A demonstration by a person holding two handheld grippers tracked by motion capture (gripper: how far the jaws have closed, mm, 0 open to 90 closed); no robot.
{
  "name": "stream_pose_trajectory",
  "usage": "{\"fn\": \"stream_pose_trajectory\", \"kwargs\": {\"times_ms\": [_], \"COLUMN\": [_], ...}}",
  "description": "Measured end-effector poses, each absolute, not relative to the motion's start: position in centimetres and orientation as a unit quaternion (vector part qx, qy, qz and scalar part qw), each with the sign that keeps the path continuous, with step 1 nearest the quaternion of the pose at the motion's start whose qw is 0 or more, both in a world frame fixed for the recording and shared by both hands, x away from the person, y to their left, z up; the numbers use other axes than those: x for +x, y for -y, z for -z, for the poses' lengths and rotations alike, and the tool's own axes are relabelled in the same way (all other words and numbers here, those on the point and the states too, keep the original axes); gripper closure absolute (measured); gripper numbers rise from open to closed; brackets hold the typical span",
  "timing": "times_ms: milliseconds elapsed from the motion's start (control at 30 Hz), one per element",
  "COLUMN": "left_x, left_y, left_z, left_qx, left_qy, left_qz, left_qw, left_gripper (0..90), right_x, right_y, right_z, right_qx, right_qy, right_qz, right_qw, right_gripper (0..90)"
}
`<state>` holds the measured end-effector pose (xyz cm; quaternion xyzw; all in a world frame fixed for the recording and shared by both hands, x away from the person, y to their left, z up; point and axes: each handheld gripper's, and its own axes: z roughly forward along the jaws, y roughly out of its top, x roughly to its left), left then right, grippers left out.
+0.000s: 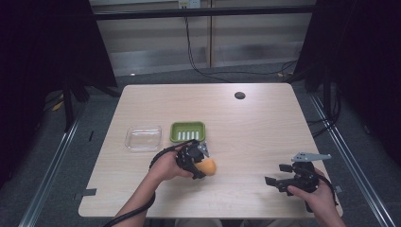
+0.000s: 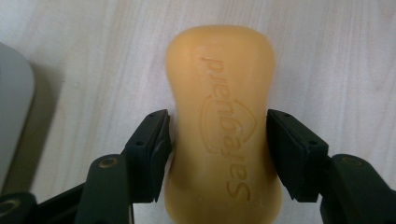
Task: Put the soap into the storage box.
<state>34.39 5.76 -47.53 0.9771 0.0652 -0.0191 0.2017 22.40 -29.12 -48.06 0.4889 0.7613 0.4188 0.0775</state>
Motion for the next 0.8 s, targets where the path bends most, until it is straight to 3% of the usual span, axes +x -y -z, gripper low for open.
{"fn": "stream_pose_trajectory", "kwargs": {"times_ms": [67,133,233,267,300,800], "left_x": [34.4,34.6,34.9,35.0,34.9,35.5], "left_y": [-5.3,-5.0,-4.5,-4.4,-4.3,-4.0], "left_z": [47.5,47.5,47.3,47.0,47.0,45.6], "left_qx": [0.979,0.981,0.981,0.983,0.983,0.986], "left_qy": [-0.07,-0.069,-0.087,-0.087,-0.098,-0.128], "left_qz": [0.024,0.025,0.038,0.04,0.042,0.049], "left_qw": [0.191,0.18,0.171,0.158,0.152,0.1], "left_gripper": [40.6,32.1,35.0,46.5,48.8,49.7], "right_x": [22.4,22.5,22.5,22.5,22.5,22.5], "right_y": [29.1,29.1,29.1,29.1,29.1,29.0], "right_z": [48.0,48.1,48.1,48.2,48.2,48.2], "right_qx": [0.49,0.488,0.489,0.488,0.489,0.485], "right_qy": [-0.761,-0.763,-0.763,-0.763,-0.763,-0.767], "right_qz": [-0.418,-0.417,-0.417,-0.416,-0.417,-0.414], "right_qw": [0.076,0.076,0.076,0.075,0.071,0.071], "right_gripper": [10.5,10.5,10.5,10.5,10.5,10.1]}}
